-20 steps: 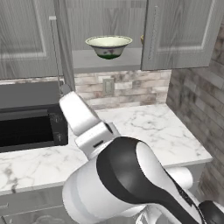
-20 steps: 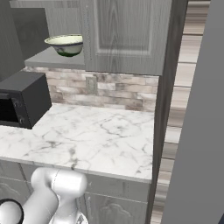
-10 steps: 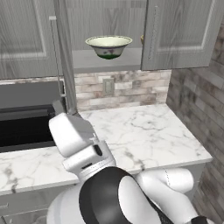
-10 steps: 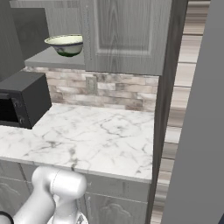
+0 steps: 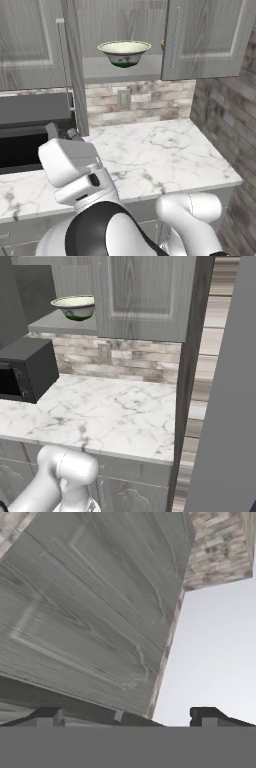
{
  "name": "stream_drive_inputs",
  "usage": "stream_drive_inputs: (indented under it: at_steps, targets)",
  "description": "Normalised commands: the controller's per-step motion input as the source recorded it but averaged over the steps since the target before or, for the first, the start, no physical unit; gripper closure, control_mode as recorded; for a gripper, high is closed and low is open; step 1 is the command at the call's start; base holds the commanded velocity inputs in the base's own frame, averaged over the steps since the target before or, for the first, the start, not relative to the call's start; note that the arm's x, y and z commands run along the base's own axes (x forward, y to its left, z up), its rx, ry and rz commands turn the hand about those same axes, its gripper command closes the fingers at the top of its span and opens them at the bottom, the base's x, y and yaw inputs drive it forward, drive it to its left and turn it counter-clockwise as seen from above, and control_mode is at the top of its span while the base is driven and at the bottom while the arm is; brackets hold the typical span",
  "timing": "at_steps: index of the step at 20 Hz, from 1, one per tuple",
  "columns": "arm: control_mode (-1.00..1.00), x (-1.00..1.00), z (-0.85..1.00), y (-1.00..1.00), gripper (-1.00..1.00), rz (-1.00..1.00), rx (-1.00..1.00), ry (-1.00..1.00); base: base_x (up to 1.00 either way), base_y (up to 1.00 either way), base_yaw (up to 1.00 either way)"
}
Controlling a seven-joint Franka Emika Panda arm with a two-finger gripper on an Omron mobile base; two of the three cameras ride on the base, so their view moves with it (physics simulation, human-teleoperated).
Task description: Open the cabinet. Pick the bowls from the counter and place them in the cabinet. Then close the cabinet.
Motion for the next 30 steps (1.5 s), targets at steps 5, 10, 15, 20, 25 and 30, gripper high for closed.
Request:
stream_drive_inputs:
  at_steps: [5,10,15,20,25,30]
  targets:
    - [-1.00,0.10,-0.44,0.42,-1.00,0.00,0.30,0.14,0.00,0.00,0.00]
    - [-1.00,0.58,-0.75,0.21,-1.00,0.00,0.39,0.28,0.00,0.00,0.00]
    - [-1.00,0.35,-0.75,0.74,-1.00,-0.02,0.35,0.29,0.00,0.00,0.00]
    - [-1.00,0.01,-0.69,0.88,-1.00,0.00,0.40,0.23,0.00,0.00,0.00]
    - [-1.00,0.09,-0.48,0.81,-1.00,0.00,0.35,0.20,0.00,0.00,0.00]
    - [-1.00,0.29,-0.43,0.83,-1.00,0.00,0.31,0.23,0.00,0.00,0.00]
